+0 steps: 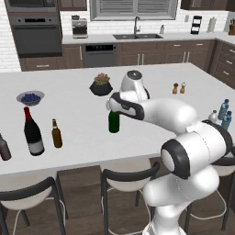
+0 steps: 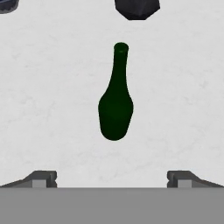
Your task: Move the plastic bottles in the middle to the plastics group, and the glass bottles in the middle to the glass group.
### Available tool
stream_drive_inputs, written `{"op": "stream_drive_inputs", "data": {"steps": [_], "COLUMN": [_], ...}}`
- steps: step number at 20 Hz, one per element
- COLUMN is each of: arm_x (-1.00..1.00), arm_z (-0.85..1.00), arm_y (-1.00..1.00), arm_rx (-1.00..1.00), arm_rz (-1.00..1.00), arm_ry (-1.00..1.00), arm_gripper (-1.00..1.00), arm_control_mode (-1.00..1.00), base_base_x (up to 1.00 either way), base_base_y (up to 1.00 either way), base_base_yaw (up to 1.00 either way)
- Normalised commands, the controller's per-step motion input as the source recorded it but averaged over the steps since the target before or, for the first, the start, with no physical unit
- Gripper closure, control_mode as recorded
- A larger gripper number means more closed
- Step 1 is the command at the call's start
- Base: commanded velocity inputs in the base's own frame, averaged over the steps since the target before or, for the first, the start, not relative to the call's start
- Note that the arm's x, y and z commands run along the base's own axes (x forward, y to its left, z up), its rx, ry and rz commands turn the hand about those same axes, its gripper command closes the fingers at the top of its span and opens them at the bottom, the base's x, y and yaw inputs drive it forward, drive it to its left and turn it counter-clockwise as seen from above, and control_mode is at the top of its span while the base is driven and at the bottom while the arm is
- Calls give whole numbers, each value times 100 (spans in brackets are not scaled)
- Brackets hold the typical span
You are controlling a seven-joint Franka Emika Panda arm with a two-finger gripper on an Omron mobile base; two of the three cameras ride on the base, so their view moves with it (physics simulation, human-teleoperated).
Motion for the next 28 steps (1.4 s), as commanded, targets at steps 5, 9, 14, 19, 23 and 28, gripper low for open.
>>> {"op": "stream_drive_inputs", "data": {"steps": [5,9,14,19,23,28], "arm_x": [13,19,17,13,8,9], "arm_z": [-22,-8,-3,-10,-21,-26], "arm_y": [0,0,0,0,0,0], "arm_rx": [0,2,4,2,0,0], "arm_rz": [0,0,0,0,0,0], "arm_ry": [1,0,0,0,0,0], "arm_gripper": [-100,-100,-100,-100,-100,-100], "arm_control_mode": [-100,-100,-100,-100,-100,-100], "base_base_x": [0,0,0,0,0,0], "base_base_y": [0,0,0,0,0,0], "base_base_yaw": [0,0,0,0,0,0]}}
